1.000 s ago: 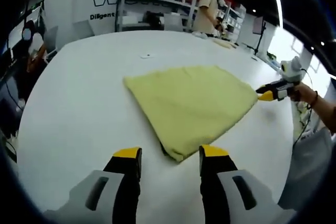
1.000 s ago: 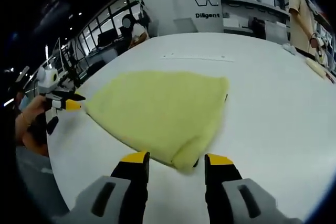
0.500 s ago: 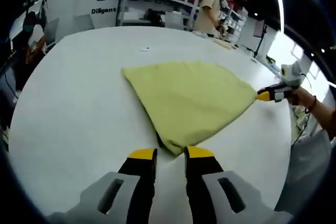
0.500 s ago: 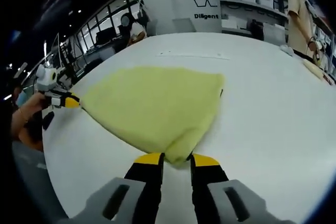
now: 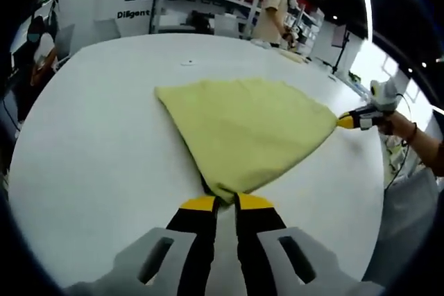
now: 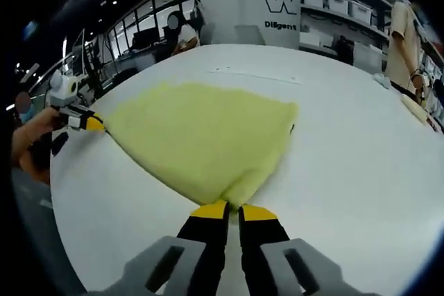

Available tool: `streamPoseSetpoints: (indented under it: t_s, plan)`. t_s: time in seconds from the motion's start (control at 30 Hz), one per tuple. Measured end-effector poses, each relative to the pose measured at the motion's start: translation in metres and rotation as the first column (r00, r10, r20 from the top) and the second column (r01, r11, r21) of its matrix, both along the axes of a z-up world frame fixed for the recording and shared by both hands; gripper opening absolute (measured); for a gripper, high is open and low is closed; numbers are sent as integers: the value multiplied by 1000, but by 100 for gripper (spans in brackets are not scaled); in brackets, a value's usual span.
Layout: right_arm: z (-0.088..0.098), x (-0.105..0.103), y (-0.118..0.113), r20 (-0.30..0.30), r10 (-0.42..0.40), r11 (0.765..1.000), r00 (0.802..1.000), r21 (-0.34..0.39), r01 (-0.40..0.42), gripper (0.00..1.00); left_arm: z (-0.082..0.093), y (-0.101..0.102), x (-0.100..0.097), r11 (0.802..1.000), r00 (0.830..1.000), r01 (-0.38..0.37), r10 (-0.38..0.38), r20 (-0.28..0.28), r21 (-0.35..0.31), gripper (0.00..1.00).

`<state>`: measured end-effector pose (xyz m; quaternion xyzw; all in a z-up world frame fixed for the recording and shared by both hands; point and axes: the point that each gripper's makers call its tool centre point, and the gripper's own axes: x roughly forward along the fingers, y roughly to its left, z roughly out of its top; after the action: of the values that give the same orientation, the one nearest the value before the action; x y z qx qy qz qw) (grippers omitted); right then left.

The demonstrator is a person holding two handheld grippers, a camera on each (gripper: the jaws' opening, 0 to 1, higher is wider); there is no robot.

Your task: Fold the garment on the visible template until the final outline fits inside the template.

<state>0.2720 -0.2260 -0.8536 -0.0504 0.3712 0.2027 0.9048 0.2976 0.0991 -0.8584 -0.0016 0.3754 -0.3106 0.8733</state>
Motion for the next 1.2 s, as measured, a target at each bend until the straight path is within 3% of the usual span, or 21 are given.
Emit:
streamPoseSetpoints:
  t_s: [0.13, 0.57, 0.73, 1.2]
  plan:
    - [0, 1, -2, 5, 1, 1000, 1000, -3, -1, 0, 1, -2, -2, 999, 999, 31, -31, 23, 16, 0]
    - [3, 0, -13, 12, 36, 998, 999, -51, -36, 0, 7, 6, -4, 992, 991, 103, -109, 72, 73, 0]
    - [3, 0, -17, 12, 35, 997, 999, -64, -35, 0, 4, 3, -9, 980, 984, 154, -164, 70, 127, 0]
    - [-2, -8, -15, -14, 80, 992, 997, -92, -81, 0, 3, 10, -15, 969, 978, 190, -202, 60, 159, 0]
